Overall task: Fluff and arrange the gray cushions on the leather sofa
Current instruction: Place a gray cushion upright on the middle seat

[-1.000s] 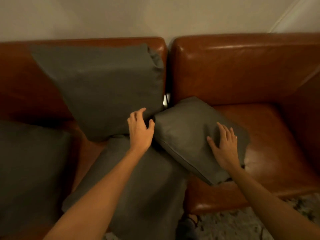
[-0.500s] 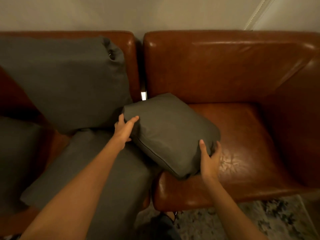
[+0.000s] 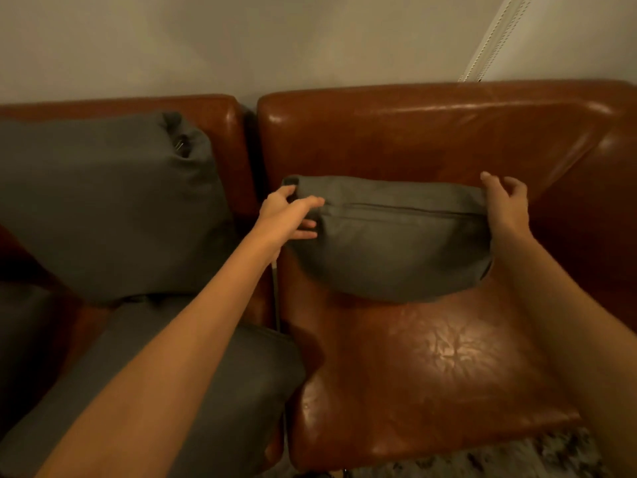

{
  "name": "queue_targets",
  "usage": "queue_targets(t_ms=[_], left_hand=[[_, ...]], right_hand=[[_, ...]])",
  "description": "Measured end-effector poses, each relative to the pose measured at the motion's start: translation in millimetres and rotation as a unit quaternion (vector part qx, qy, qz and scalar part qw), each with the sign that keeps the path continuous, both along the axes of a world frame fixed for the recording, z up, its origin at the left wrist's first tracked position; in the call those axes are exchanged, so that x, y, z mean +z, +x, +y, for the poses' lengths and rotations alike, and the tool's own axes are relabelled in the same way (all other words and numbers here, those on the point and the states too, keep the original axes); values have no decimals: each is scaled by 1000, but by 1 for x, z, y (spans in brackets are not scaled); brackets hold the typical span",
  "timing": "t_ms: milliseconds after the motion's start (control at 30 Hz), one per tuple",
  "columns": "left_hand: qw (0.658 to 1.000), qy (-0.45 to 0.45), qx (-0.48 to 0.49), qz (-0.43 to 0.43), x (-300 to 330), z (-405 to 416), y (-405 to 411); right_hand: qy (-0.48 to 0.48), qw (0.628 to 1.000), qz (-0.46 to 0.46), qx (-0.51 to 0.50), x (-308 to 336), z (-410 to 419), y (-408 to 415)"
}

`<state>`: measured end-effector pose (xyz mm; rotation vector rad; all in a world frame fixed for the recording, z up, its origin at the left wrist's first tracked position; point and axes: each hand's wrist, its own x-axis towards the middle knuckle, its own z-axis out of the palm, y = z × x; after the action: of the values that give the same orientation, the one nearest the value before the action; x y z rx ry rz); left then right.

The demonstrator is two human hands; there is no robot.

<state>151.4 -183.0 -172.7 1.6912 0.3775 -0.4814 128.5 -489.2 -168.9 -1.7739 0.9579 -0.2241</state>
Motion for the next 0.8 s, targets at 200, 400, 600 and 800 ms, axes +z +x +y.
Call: queue_targets(t_ms=[200, 400, 600, 800], left_hand=[[941, 287, -124, -127, -34, -17, 25], [988, 129, 0, -80, -60, -31, 20], [987, 83, 70, -117, -62, -40, 12], [969, 224, 94, -47, -58, -45, 35]], right_hand=[[-128, 989, -41, 66, -32, -16, 2], [11, 993, -113, -40, -88, -5, -40], [18, 991, -116, -63, -83, -6, -27], [-15, 999, -41, 12, -65, -19, 32]])
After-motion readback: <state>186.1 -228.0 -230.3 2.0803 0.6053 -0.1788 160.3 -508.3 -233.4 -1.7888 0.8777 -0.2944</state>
